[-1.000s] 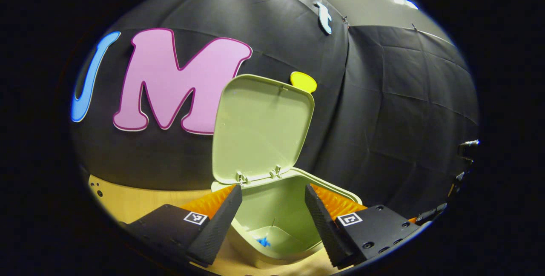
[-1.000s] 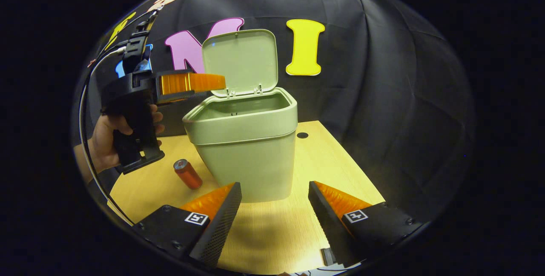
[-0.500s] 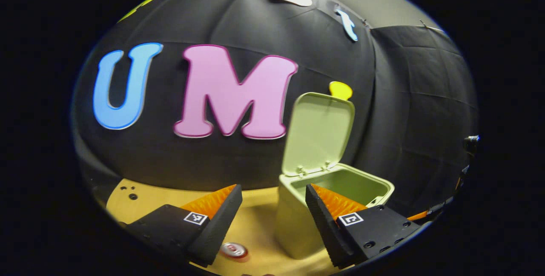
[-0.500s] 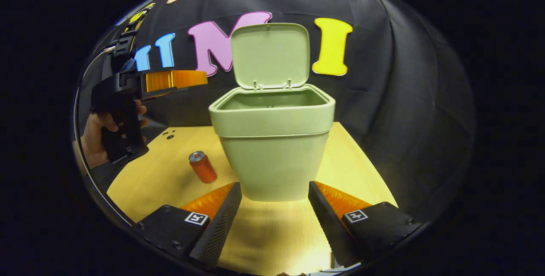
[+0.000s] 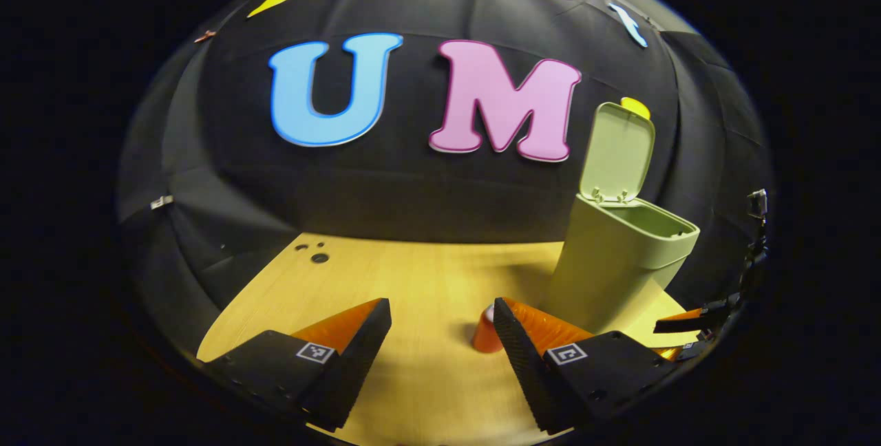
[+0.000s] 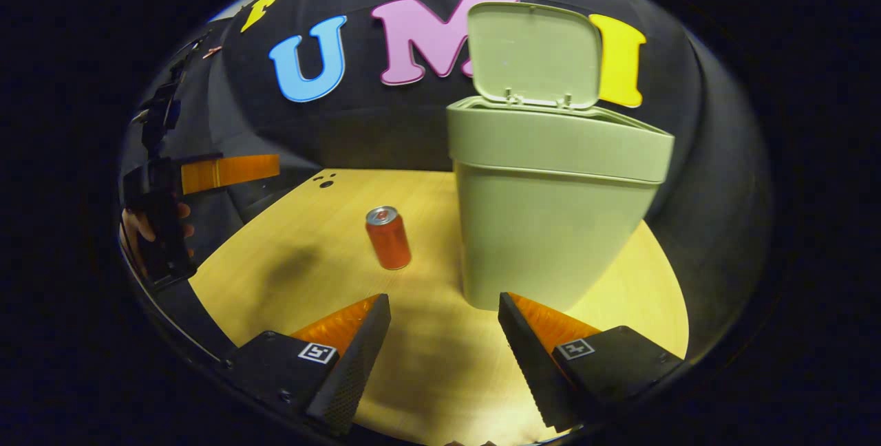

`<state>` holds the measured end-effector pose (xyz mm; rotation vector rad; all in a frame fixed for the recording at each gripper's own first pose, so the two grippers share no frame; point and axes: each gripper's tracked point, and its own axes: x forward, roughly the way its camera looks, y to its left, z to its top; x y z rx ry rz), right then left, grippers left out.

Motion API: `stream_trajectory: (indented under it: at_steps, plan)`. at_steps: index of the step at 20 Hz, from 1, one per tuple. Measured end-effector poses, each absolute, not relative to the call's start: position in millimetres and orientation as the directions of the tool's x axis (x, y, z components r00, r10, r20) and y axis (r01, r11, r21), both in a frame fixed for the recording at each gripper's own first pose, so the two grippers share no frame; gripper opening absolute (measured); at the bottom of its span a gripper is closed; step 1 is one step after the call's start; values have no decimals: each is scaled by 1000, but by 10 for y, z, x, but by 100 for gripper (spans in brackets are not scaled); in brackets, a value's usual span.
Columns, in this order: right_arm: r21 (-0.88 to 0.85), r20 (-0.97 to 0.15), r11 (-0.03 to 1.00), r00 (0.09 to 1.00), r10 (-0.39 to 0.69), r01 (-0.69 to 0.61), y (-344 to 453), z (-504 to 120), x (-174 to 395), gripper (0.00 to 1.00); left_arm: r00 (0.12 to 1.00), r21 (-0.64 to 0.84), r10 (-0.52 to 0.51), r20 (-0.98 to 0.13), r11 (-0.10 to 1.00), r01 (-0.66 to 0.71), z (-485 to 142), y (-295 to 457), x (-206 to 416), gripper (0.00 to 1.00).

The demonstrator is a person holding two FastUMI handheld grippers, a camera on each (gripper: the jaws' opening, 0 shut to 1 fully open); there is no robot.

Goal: Press the lid of the desktop garbage bin to open it, pick up the crumpled paper on the desktop and throw it into the bin, then pick up the pop can on the desktop and drop it into the bin, and finally close the garbage bin lid.

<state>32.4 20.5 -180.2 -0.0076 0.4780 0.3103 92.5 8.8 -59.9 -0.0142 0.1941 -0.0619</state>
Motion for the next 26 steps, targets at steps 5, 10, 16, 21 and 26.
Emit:
stream_trajectory:
  at_steps: [5,10,16,21,26]
  plan:
    - [56,-458,924,813,361,-379,701,-1964,582,99,965,-34,71,-254,996,-82,-890,562,490,96]
    - [38,-452,916,810,373,-400,1054,-2167,908,99,937,-35,157,-313,984,-176,-1139,892,113,96]
    - [37,-470,927,811,347,-374,1256,-2422,1397,99,911,-78,220,-350,962,-263,-1339,1078,10,96]
    - [42,-467,937,822,327,-348,1403,-2609,1776,99,901,-90,237,-364,954,-287,-1423,1124,112,96]
    - [19,-460,939,831,312,-342,1497,-2727,2085,99,893,-87,260,-367,946,-311,-1413,1213,175,96]
